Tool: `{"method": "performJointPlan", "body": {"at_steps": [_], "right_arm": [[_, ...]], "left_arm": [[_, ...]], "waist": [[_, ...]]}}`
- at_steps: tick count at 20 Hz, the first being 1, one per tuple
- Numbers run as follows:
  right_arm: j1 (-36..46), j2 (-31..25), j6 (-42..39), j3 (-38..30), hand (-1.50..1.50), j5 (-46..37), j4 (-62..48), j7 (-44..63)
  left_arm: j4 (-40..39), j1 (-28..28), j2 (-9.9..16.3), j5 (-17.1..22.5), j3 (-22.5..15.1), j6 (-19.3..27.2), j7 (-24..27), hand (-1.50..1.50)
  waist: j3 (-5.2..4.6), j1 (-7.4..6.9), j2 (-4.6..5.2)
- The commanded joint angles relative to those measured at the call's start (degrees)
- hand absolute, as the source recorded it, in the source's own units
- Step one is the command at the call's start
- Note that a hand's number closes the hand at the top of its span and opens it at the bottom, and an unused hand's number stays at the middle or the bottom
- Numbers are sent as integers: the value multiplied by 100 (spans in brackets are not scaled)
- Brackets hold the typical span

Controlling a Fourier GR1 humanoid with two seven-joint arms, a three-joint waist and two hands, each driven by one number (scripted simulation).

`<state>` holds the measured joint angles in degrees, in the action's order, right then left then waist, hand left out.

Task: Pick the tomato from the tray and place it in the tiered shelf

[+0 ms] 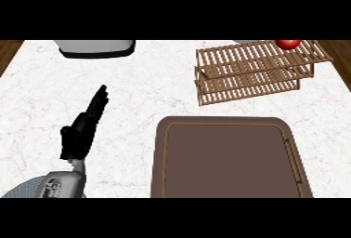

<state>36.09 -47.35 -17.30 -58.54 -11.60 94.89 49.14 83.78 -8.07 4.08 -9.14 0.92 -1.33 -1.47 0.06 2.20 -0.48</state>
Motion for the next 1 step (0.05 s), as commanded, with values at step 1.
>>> {"method": "performJointPlan", "body": {"at_steps": [1], "right_arm": [[-877,-158,-838,-1110,-150,816,-168,-383]], "left_arm": [[-101,96,-121,-79,-135,36,197,0]], "waist": [[2,-19,10]]}}
